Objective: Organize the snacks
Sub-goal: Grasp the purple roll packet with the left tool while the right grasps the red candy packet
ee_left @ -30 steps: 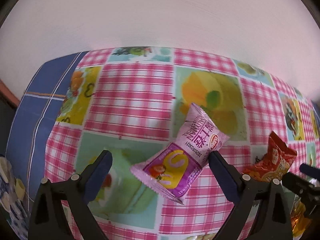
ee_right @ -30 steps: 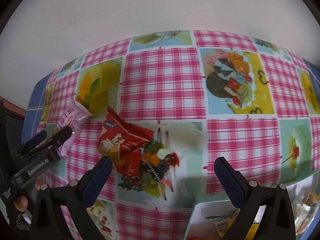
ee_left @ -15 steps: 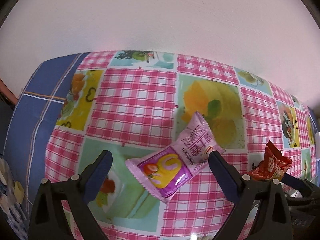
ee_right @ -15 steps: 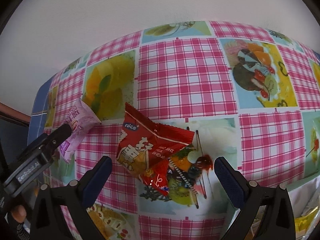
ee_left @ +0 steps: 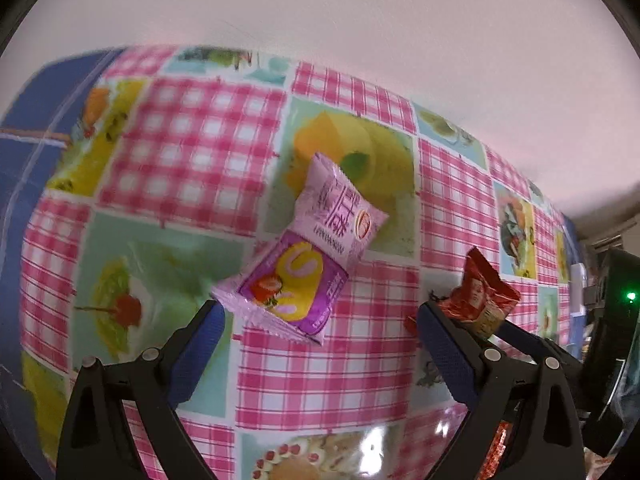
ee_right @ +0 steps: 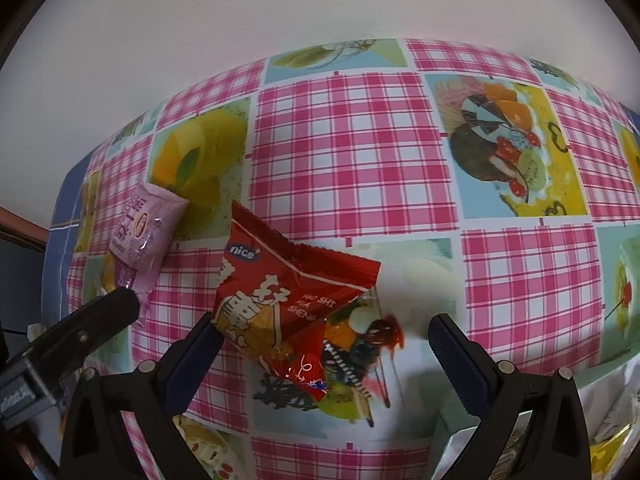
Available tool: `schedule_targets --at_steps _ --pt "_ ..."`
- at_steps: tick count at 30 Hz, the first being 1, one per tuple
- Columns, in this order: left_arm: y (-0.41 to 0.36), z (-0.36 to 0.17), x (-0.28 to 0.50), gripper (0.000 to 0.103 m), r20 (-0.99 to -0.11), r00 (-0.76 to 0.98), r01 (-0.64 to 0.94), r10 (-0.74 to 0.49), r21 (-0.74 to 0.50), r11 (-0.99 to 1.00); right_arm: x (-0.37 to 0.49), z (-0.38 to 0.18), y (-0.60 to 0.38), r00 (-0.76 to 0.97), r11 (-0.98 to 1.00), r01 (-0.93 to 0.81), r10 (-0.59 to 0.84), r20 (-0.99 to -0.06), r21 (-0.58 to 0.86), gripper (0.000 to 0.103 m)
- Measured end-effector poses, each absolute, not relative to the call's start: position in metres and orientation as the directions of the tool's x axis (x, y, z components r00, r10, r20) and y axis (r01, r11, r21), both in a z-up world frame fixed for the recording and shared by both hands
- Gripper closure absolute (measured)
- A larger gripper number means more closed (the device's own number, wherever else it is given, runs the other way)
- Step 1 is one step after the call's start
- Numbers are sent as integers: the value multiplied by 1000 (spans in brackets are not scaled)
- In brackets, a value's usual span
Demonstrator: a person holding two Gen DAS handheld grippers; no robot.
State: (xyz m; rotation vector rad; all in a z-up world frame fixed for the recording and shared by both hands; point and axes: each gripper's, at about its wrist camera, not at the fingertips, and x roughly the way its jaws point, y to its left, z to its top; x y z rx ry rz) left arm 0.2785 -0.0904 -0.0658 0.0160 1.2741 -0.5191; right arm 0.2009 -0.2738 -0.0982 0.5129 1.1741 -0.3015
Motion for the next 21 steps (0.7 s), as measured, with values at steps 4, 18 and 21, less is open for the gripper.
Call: schedule_targets --at_steps 4,18,21 --pt "-98 -59 282 6 -920 287 374 -266 -148 915 202 -99 -277 378 838 490 44 -925 240 0" --pt "-108 -89 299 27 -933 294 376 -206 -86 923 218 -102 -237 388 911 396 -49 -921 118 0" --pt "-109 -87 300 28 -932 294 372 -213 -94 924 219 -103 -232 402 911 395 -57 -914 117 3"
